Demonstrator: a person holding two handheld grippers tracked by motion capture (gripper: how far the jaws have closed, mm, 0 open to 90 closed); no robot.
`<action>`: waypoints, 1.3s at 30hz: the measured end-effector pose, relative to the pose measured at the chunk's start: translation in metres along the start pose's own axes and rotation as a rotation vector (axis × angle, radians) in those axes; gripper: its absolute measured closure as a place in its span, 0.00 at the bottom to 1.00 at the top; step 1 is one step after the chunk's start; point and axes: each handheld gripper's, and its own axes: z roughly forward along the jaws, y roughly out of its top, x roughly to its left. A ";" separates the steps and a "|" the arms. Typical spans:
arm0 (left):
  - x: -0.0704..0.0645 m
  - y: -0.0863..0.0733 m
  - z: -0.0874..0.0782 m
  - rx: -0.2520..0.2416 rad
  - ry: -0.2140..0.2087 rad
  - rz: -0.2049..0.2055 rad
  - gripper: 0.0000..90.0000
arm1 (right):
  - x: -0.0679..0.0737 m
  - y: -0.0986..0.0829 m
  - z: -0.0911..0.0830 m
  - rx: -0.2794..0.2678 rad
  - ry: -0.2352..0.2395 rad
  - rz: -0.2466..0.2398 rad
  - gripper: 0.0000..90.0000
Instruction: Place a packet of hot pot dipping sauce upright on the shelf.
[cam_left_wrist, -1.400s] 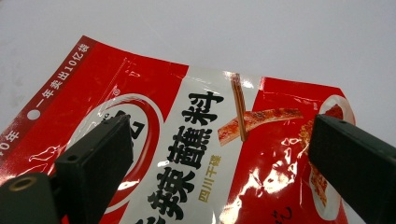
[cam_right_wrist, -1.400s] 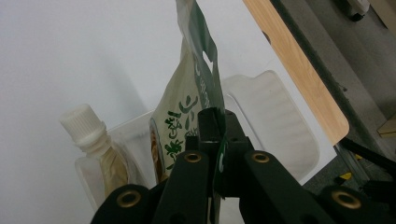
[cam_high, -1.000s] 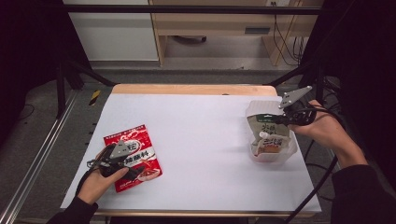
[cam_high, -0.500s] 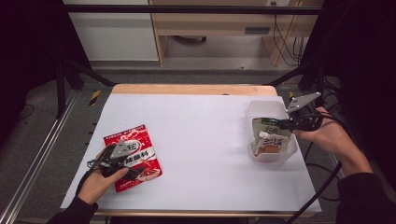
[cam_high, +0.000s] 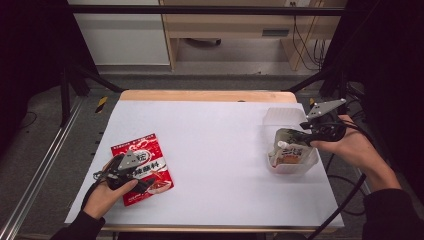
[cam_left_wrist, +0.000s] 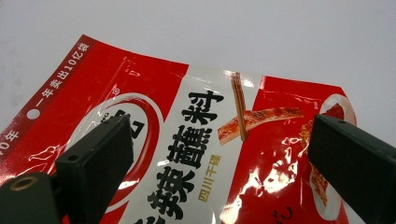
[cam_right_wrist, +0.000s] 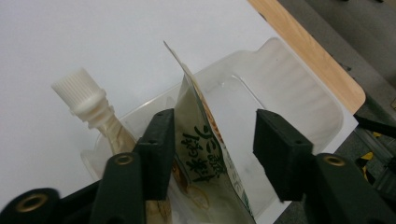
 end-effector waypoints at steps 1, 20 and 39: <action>0.000 0.000 0.000 0.001 0.001 -0.002 0.07 | 0.001 0.001 -0.001 -0.008 -0.007 0.002 0.51; 0.002 -0.001 0.000 0.007 0.046 -0.004 0.07 | 0.058 0.042 -0.025 -0.198 -0.043 -0.033 0.23; 0.025 -0.008 -0.007 -0.040 0.108 -0.061 0.05 | 0.185 0.062 0.059 -0.201 0.026 -0.048 0.23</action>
